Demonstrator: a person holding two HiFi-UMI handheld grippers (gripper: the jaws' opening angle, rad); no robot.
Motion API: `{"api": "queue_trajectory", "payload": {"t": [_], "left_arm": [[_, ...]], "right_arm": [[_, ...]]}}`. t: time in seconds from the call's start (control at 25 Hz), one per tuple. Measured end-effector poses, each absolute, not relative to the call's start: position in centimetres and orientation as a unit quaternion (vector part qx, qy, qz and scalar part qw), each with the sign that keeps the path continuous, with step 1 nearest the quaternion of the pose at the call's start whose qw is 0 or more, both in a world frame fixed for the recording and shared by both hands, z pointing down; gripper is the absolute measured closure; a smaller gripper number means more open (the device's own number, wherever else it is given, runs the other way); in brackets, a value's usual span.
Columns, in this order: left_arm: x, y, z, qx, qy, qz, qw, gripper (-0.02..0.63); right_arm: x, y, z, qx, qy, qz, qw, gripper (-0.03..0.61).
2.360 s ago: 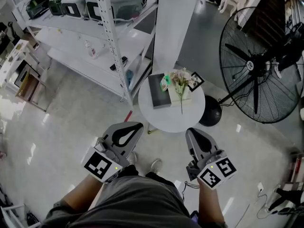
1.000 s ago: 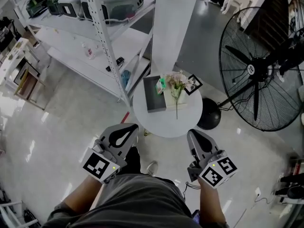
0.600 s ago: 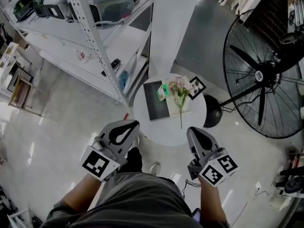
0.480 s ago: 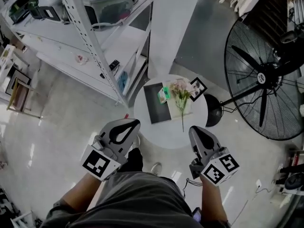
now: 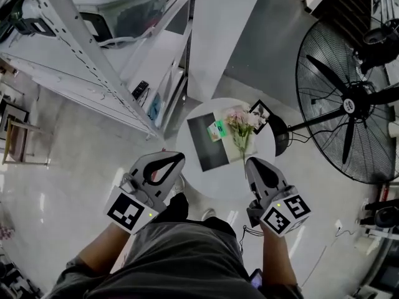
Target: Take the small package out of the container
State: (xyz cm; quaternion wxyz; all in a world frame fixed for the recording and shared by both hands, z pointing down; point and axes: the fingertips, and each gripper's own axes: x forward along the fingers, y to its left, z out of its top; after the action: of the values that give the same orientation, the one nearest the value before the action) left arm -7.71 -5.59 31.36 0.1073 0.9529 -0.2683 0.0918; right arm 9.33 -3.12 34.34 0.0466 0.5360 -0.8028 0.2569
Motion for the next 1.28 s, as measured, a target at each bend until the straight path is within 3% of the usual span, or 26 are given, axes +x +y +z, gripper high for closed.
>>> {"api": "queue_trajectory", "payload": {"t": [0.64,1.28], "left_arm": [[-5.8,-10.3,37.2,0.951,-0.238,0.132,0.146,0.598],[-2.3,-12.7,44.9,0.929,-0.251,0.181,0.202,0.598]], "right_arm": [[9.5,-10.5,44.3,0.557,-0.776,0.262,0.138,0.554],[10.7,-14.1,54.6,0.540,-0.758,0.318,0.180,0.540]]}}
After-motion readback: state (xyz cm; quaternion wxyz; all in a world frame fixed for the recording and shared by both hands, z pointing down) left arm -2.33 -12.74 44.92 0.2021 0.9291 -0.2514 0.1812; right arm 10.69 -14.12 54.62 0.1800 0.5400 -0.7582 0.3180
